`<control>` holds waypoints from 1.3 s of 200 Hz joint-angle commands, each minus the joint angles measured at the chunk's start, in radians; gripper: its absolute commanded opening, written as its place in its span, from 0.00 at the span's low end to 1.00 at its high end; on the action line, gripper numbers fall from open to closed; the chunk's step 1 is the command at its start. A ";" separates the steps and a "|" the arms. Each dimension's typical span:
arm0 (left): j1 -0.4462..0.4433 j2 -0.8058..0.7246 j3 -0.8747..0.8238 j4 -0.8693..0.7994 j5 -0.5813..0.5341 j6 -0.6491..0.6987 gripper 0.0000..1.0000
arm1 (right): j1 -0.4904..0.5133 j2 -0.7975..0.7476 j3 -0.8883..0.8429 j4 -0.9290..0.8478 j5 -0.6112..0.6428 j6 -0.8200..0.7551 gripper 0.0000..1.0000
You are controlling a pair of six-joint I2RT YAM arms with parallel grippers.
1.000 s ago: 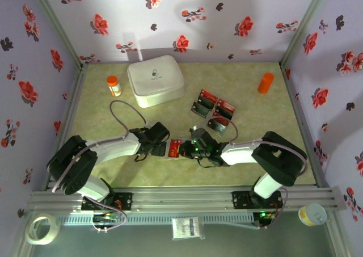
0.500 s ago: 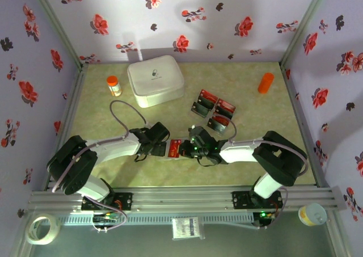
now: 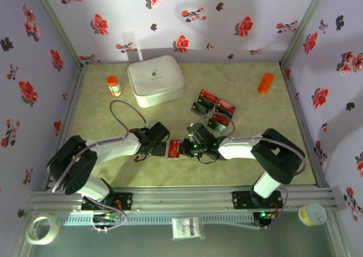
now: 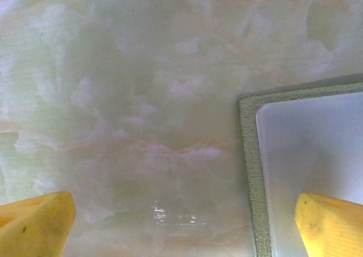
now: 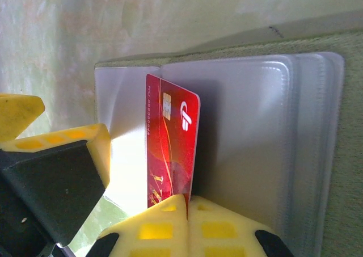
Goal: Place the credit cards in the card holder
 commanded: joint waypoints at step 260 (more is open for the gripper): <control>-0.004 -0.009 0.005 -0.022 -0.046 0.002 1.00 | -0.011 0.076 0.240 -0.319 -0.022 -0.174 0.08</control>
